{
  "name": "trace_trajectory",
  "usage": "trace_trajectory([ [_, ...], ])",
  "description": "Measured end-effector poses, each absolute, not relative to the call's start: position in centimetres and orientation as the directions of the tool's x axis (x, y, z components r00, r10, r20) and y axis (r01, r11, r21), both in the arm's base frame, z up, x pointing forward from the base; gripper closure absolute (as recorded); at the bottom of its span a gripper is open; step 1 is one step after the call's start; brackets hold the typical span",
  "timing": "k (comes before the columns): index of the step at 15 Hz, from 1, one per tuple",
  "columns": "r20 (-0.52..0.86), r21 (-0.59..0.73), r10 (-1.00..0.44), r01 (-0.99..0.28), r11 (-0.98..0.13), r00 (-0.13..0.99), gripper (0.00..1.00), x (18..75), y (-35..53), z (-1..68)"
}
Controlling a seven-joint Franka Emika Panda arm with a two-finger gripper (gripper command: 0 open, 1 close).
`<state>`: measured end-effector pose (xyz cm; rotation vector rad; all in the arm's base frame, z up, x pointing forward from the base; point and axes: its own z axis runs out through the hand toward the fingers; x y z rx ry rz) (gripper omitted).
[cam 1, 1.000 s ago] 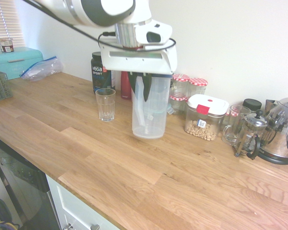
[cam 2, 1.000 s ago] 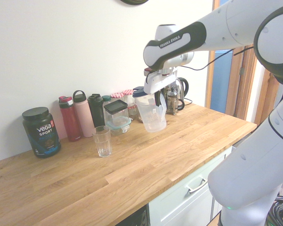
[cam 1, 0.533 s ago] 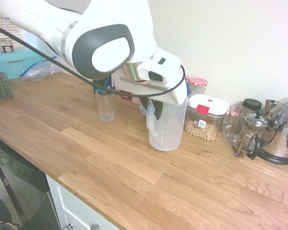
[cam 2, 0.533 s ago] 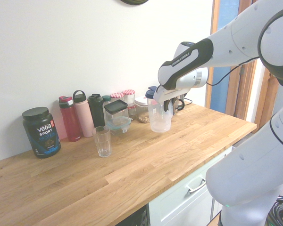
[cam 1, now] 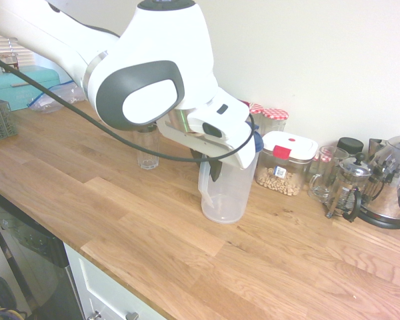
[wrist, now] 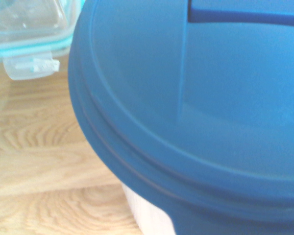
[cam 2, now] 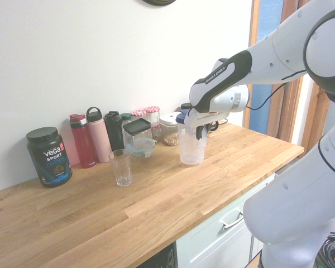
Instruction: Pour me some water
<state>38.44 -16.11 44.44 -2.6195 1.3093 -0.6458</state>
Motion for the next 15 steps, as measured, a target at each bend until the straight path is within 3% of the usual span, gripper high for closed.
trace_trajectory([
  [11, 0.312, -0.270, -0.772, -0.728, -0.631, 0.554, 0.00, 37.9, -16.4, 43.8],
  [15, 0.143, -0.140, -0.725, -0.712, -0.688, 0.673, 0.00, 35.3, -14.8, 43.7],
])
